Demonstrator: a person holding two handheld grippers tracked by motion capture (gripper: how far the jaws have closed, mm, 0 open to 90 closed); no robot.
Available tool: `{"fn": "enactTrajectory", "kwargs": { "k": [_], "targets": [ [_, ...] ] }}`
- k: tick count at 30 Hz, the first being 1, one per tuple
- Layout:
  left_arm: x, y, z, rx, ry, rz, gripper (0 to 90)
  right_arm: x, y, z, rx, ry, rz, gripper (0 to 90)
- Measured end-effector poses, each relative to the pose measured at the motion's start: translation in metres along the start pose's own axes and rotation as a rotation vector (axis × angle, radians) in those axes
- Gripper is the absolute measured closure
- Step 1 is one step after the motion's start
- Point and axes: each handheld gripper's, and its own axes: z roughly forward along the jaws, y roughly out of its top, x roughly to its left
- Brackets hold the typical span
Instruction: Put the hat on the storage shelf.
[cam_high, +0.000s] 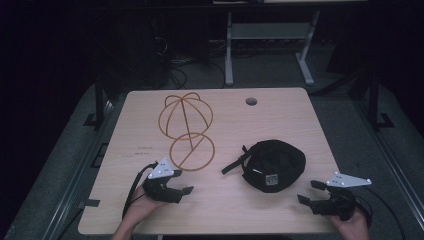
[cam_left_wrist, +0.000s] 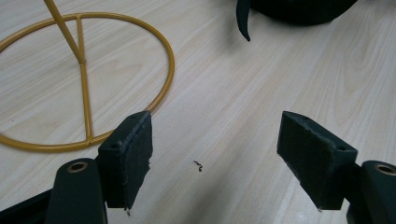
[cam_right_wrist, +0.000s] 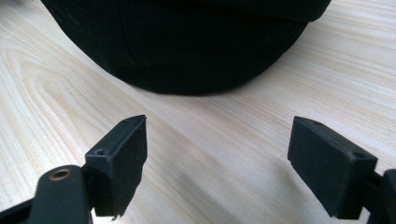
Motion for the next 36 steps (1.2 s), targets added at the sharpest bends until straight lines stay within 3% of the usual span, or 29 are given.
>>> {"fn": "enactTrajectory", "kwargs": {
  "k": [7,13,17,33,36],
  "targets": [
    [-0.002,0.001,-0.002,-0.026,-0.041,0.001,25.7,0.0,0.0,-0.001,-0.009,0.009,0.008,19.1],
    [-0.009,0.003,0.0,-0.004,-0.025,0.05,24.5,0.003,0.002,-0.003,-0.031,0.013,0.005,19.2],
    [-0.012,0.004,0.0,-0.018,-0.029,0.04,24.5,0.002,0.002,-0.006,-0.042,0.011,0.005,19.6],
    [-0.016,0.006,0.005,0.0,-0.012,0.053,21.6,0.003,0.002,-0.004,-0.033,0.015,-0.006,19.7],
    [-0.016,0.008,0.007,-0.006,-0.014,0.037,21.4,0.002,0.002,-0.004,-0.035,0.015,-0.005,19.7]
  ]
}}
